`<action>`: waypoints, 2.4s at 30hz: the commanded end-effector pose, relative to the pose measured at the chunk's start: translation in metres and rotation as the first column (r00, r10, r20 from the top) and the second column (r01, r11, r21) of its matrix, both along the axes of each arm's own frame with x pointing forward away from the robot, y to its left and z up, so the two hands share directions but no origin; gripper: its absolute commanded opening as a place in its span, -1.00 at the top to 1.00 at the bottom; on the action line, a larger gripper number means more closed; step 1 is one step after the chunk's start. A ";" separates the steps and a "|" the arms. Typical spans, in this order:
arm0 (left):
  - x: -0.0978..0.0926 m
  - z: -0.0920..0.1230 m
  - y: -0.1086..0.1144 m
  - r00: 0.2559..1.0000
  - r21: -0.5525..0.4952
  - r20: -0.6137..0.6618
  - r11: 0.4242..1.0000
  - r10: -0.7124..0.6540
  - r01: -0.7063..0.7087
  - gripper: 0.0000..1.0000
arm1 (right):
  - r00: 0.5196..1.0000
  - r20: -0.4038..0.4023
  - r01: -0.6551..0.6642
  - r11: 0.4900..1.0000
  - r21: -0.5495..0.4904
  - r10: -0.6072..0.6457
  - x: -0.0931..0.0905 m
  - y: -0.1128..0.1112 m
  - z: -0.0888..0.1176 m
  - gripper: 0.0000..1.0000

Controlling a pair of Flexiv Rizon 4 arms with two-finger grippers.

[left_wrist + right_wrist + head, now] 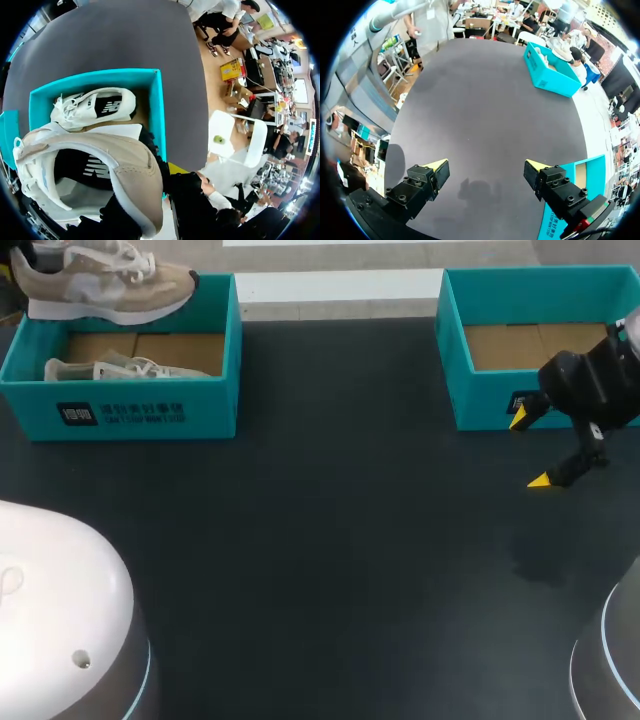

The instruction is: Take the shoe out of the shoebox, open the shoe tongue, remove and reinsert the insole, then place the shoe into the shoebox

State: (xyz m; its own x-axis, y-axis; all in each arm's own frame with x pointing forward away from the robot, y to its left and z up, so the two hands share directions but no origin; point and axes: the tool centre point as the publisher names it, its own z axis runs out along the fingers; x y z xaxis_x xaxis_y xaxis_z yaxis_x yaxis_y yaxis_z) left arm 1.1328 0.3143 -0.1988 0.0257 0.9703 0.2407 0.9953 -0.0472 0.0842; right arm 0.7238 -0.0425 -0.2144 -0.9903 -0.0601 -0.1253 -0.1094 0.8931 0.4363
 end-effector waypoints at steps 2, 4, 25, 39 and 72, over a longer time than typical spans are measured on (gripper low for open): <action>0.014 -0.021 0.002 1.000 -0.001 -0.005 1.000 -0.010 0.010 1.00 | 1.000 -0.001 0.001 1.000 -0.003 -0.001 0.001 0.001 -0.001 -1.00; 0.016 -0.027 0.001 1.000 -0.003 -0.010 1.000 -0.003 0.003 1.00 | 1.000 -0.001 0.001 1.000 -0.003 -0.001 0.001 0.001 -0.001 -1.00; 0.046 -0.110 -0.013 1.000 0.019 0.004 0.999 0.025 -0.026 1.00 | 1.000 -0.001 0.001 1.000 -0.003 -0.001 0.001 0.001 -0.001 -1.00; 0.064 -0.155 -0.013 0.998 0.008 -0.021 0.998 0.056 -0.055 1.00 | 1.000 -0.001 0.001 1.000 -0.003 -0.001 0.001 0.001 -0.001 -1.00; 0.018 -0.090 -0.035 0.999 -0.158 -0.039 0.987 -0.032 0.025 -0.09 | 1.000 -0.001 0.001 1.000 -0.003 -0.001 0.001 0.001 -0.001 -1.00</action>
State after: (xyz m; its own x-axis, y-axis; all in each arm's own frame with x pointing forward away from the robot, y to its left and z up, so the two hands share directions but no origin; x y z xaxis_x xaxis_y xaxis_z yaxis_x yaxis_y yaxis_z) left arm 1.1829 0.2815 -0.3070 0.0704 0.9933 0.0920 0.9968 -0.0735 0.0316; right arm 0.7238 -0.0425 -0.2144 -0.9903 -0.0601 -0.1253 -0.1094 0.8931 0.4363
